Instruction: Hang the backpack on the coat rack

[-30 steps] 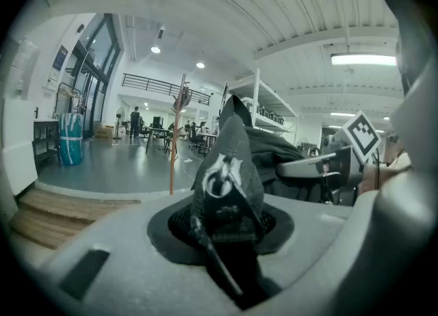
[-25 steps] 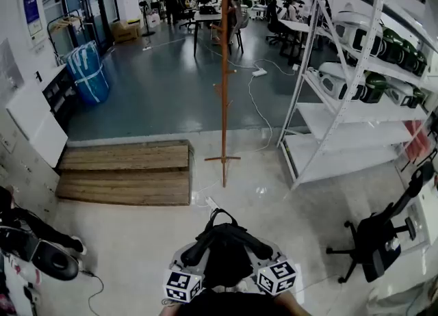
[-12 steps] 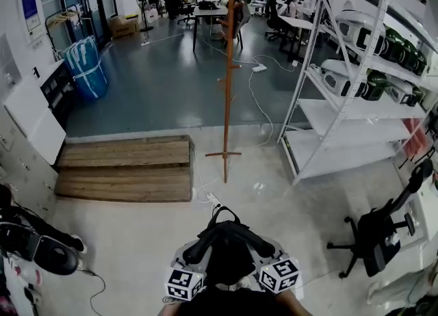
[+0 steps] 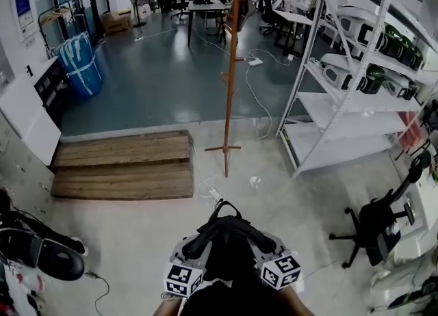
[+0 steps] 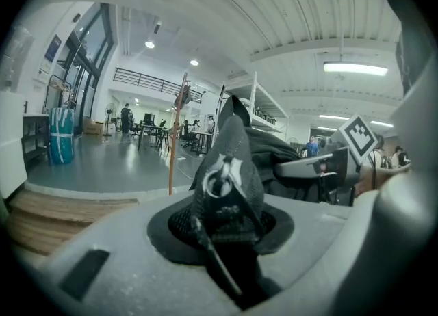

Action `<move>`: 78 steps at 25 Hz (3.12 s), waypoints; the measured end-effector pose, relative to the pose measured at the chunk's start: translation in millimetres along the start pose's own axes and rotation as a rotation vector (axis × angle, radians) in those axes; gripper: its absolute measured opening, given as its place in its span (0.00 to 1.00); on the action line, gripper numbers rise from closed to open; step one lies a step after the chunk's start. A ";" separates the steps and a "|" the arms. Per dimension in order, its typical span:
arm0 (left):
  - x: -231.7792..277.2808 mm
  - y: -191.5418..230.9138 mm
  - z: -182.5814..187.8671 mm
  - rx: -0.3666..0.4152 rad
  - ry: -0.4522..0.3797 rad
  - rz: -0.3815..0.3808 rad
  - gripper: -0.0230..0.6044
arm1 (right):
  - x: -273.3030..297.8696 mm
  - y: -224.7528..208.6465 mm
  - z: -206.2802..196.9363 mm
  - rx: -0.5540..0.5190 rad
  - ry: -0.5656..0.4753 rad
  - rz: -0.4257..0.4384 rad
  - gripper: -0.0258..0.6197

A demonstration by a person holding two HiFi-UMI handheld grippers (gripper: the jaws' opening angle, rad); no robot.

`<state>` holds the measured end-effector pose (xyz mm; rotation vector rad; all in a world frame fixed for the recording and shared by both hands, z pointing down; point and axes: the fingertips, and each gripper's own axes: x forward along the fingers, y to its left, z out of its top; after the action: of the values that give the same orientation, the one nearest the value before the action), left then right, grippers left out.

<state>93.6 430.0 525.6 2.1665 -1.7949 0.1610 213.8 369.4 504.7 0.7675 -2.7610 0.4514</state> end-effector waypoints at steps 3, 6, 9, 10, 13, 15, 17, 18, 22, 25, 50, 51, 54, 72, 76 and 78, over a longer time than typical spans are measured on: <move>-1.6 12.4 0.7 0.006 0.003 -0.012 0.23 | 10.9 6.2 0.2 0.000 0.005 -0.001 0.14; 3.1 24.8 2.9 0.022 -0.001 -0.022 0.23 | 24.3 6.4 2.8 0.006 0.002 0.001 0.14; 12.2 33.9 5.2 0.021 0.006 -0.015 0.23 | 37.6 0.4 5.3 0.005 0.005 0.015 0.14; 15.5 37.7 5.4 0.018 0.010 -0.008 0.23 | 42.8 -2.1 6.2 0.004 0.007 0.021 0.14; 29.5 52.2 9.3 0.016 0.009 0.009 0.23 | 61.9 -11.0 13.0 0.002 0.009 0.028 0.14; 39.1 60.1 13.2 0.015 0.004 0.012 0.23 | 73.8 -16.5 17.1 0.004 0.014 0.035 0.14; 50.4 68.6 17.1 0.009 0.006 0.015 0.23 | 86.6 -24.7 21.9 0.004 0.017 0.043 0.14; 58.6 74.1 20.0 0.009 0.008 0.015 0.23 | 94.5 -30.6 25.5 0.003 0.016 0.045 0.14; 100.4 94.7 31.2 0.005 0.020 0.017 0.23 | 127.9 -61.9 38.9 0.012 0.020 0.049 0.14; 136.2 108.4 39.3 -0.003 0.029 0.013 0.23 | 153.5 -90.1 49.6 0.025 0.026 0.048 0.14; 362.7 182.6 130.1 0.018 0.042 0.030 0.23 | 295.3 -273.7 152.1 0.035 0.000 0.059 0.14; 369.2 185.4 130.0 0.022 0.045 0.020 0.23 | 299.3 -278.2 151.7 0.039 0.000 0.050 0.14; 387.4 197.4 130.5 0.030 0.055 -0.013 0.23 | 313.2 -289.2 152.0 0.053 -0.002 0.019 0.14; 486.9 323.9 173.1 0.028 0.098 -0.154 0.23 | 449.4 -325.4 203.4 0.100 -0.004 -0.125 0.14; 504.5 353.1 184.3 0.039 0.104 -0.177 0.23 | 480.8 -329.9 212.4 0.106 -0.005 -0.136 0.14; 514.4 367.5 188.7 0.044 0.105 -0.190 0.23 | 496.7 -332.4 215.7 0.113 -0.007 -0.141 0.14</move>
<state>-181.1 -168.9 559.8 2.2984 -1.5338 0.2668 -54.1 -206.0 534.5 0.9838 -2.6832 0.5808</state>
